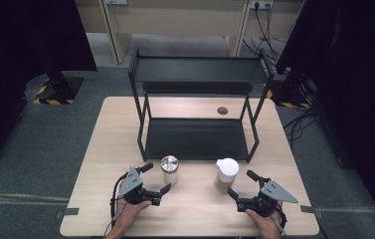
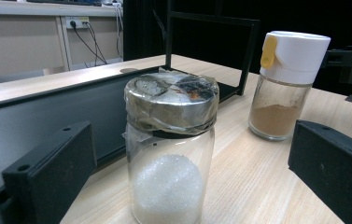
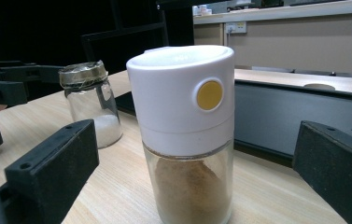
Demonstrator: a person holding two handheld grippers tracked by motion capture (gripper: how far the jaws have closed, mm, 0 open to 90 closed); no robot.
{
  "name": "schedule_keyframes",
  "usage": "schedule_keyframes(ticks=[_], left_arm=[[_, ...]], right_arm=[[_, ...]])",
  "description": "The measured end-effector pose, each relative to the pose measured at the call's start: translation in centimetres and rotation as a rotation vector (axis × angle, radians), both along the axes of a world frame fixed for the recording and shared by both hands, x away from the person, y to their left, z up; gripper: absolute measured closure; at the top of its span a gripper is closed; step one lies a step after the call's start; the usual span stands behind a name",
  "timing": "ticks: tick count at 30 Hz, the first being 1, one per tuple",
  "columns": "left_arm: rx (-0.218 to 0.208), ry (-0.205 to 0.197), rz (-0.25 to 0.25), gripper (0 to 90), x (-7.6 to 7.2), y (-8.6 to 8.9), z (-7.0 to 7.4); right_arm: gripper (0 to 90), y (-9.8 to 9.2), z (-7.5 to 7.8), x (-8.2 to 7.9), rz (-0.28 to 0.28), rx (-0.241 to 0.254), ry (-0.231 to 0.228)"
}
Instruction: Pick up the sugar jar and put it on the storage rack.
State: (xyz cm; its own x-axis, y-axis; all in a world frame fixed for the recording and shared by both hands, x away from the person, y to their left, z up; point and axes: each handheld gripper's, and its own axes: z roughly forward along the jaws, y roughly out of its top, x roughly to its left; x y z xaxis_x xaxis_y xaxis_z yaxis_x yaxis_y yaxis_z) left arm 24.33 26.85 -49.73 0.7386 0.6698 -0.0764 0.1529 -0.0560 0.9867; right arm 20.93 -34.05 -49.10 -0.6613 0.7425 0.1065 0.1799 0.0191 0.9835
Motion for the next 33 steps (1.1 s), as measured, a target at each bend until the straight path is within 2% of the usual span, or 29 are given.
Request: schedule_keyframes(ticks=[33], left_arm=[[0.007,0.0,0.015,0.3,0.0,-0.48,-0.04]], right_arm=[[0.7,-0.06,-0.29,-0.04,-0.009,0.018,0.007]])
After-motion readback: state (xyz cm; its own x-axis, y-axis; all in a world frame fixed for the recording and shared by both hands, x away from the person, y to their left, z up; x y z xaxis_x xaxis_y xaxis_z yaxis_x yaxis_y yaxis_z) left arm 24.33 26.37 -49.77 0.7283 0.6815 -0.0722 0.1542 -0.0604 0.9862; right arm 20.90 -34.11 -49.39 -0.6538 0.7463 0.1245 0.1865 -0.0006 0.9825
